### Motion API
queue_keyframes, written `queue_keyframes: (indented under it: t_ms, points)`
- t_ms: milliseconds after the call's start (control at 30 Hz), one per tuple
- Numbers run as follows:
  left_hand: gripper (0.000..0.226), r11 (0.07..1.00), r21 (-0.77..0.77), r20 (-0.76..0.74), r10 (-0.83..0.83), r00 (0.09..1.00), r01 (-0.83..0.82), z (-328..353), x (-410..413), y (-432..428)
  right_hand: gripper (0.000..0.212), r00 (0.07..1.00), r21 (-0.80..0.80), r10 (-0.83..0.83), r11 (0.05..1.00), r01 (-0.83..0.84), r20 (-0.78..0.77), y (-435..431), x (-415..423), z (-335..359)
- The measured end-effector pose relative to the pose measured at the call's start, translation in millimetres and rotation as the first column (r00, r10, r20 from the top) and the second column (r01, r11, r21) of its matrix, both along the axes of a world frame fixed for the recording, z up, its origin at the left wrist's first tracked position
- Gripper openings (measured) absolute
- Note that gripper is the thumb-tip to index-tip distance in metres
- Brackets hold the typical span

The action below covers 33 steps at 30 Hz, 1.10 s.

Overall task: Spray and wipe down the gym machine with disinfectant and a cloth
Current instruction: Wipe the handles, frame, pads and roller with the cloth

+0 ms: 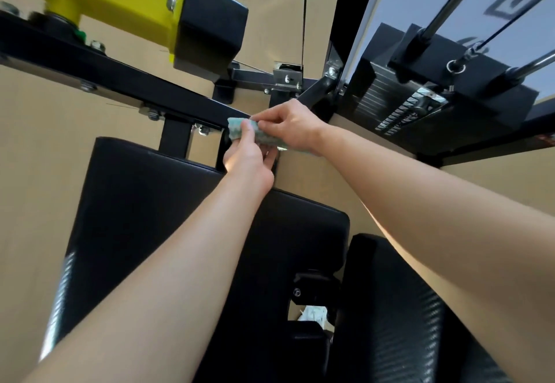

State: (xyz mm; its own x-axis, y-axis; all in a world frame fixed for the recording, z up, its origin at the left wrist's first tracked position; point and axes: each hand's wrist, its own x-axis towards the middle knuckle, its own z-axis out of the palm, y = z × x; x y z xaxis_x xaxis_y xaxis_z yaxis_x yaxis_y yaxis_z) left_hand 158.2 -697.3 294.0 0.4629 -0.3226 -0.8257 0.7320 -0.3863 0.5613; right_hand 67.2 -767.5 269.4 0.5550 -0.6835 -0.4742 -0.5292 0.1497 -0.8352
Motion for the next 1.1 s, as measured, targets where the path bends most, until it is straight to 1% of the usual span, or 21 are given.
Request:
queue_keyframes:
  t_ms: [67, 133, 233, 333, 433, 467, 500, 533, 567, 600, 700, 800, 867, 900, 967, 1000, 1100]
  points:
    - [0.012, 0.998, 0.011, 0.037, -0.061, 0.997, 0.061, -5, -8, 1, 0.025, 1.0, -0.043, -0.009, 0.999, 0.008, -0.01, 2, -8, -2]
    - [0.013, 0.996, -0.008, 0.018, -0.084, 0.996, 0.084, -7, -20, 5, 0.028, 0.997, -0.071, -0.011, 0.997, 0.006, -0.08, 4, -28, -5]
    - [0.012, 0.996, -0.045, -0.061, -0.078, 0.995, 0.075, -12, -35, 10, 0.03, 0.98, -0.076, -0.001, 0.997, -0.014, -0.197, 7, -64, -9]
    - [0.023, 0.991, -0.021, -0.167, -0.134, 0.977, 0.132, -19, -66, 16, 0.027, 0.96, -0.018, -0.042, 0.999, 0.038, -0.278, 11, -95, -12]
    - [0.008, 0.982, -0.021, -0.259, -0.186, 0.948, 0.187, -20, -91, 13, 0.028, 0.923, 0.037, -0.058, 0.996, 0.078, -0.381, 16, -114, -17]
    - [0.009, 0.977, -0.028, -0.291, -0.21, 0.933, 0.211, -20, -95, 11, 0.028, 0.913, 0.039, -0.062, 0.996, 0.085, -0.403, 17, -114, -17]
    - [0.018, 0.97, -0.04, -0.329, -0.241, 0.913, 0.242, -21, -96, 10, 0.028, 0.908, 0.032, -0.066, 0.996, 0.087, -0.414, 17, -112, -18]
    - [0.031, 0.963, -0.043, -0.354, -0.264, 0.897, 0.266, -21, -94, 9, 0.028, 0.906, 0.021, -0.065, 0.996, 0.082, -0.419, 18, -108, -17]
    - [0.039, 0.963, -0.053, -0.378, -0.265, 0.887, 0.265, -21, -91, 9, 0.028, 0.907, 0.017, -0.067, 0.997, 0.081, -0.415, 18, -103, -16]
    - [0.038, 0.966, -0.057, -0.376, -0.253, 0.892, 0.251, -19, -87, 8, 0.029, 0.915, 0.019, -0.071, 0.996, 0.085, -0.398, 19, -97, -14]
    - [0.016, 0.985, -0.066, -0.292, -0.17, 0.941, 0.157, -18, -63, 8, 0.03, 0.956, -0.002, -0.072, 0.997, 0.074, -0.285, 18, -73, -8]
    - [0.01, 0.995, -0.088, -0.149, -0.062, 0.987, 0.049, -20, -31, 10, 0.034, 0.986, -0.07, -0.005, 0.998, -0.007, -0.167, 17, -35, 1]
    - [0.002, 0.995, -0.094, -0.075, -0.023, 0.997, 0.016, -16, -16, 11, 0.036, 0.991, -0.107, 0.014, 0.994, -0.029, -0.132, 19, -16, 6]
    - [0.003, 0.995, -0.099, -0.052, -0.014, 0.999, 0.008, -14, -13, 11, 0.037, 0.992, -0.119, 0.011, 0.993, -0.026, -0.129, 21, -12, 7]
    - [0.006, 0.994, -0.104, -0.032, -0.034, 0.999, 0.031, -15, -16, 11, 0.039, 0.986, -0.106, -0.01, 0.994, -0.008, -0.165, 24, -17, 5]
    - [0.009, 0.994, -0.099, -0.044, -0.059, 0.997, 0.055, -18, -22, 12, 0.04, 0.977, -0.093, -0.015, 0.996, -0.005, -0.212, 25, -26, 4]
    - [0.03, 0.984, -0.089, -0.134, -0.167, 0.977, 0.156, -31, -50, 14, 0.038, 0.929, -0.047, -0.054, 0.998, 0.039, -0.366, 27, -61, -4]
